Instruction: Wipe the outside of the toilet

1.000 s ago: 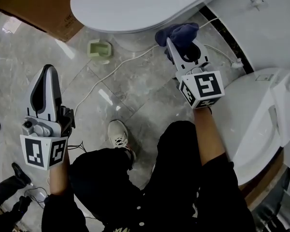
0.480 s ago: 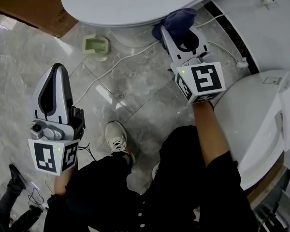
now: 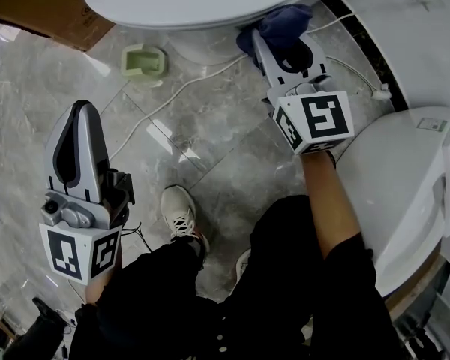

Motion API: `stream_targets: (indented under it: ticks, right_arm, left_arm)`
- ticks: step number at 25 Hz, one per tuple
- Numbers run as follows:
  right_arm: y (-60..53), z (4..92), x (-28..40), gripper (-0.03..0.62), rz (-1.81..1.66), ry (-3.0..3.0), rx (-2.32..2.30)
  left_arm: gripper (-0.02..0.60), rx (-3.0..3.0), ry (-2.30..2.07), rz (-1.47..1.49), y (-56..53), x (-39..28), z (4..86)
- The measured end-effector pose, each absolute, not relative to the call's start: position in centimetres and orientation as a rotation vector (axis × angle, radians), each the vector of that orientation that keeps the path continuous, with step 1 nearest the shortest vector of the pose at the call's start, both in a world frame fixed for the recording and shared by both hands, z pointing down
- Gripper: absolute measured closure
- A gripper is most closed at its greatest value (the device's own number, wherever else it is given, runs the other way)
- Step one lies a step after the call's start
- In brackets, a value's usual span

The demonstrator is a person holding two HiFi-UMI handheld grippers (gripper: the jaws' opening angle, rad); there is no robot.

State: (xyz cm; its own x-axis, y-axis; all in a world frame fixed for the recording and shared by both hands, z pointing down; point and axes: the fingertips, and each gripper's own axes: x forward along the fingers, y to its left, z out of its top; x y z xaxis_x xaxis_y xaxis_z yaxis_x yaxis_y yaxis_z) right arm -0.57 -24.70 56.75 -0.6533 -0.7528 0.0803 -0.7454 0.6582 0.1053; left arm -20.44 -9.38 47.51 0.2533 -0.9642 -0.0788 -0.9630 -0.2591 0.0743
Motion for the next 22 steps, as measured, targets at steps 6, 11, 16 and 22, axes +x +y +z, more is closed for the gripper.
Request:
stream_targets:
  ticks: [6,11,16,22]
  right_arm:
    - [-25.5,59.0,-0.5,0.484,-0.058,-2.762,1.257]
    - [-25.9,60.9,-0.7,0.484,-0.044,-2.748,1.261]
    - [-26.5,64.1,-0.9,0.484,-0.025,-2.722,1.248]
    - [-27.2,68.3,-1.1,0.484,0.008,-2.692,1.205]
  left_arm:
    - [0.572,2.471,-1.845,-0.167,-9.4,-19.6,48.8]
    - [0.571,2.435,-1.78,-0.213,-9.9,-19.5,49.7]
    - [0.571,2.397,-1.732,-0.243,-10.0,-19.6,50.4]
    - [0.571,2.389,-1.727,-0.238,-9.8,-19.9,50.6]
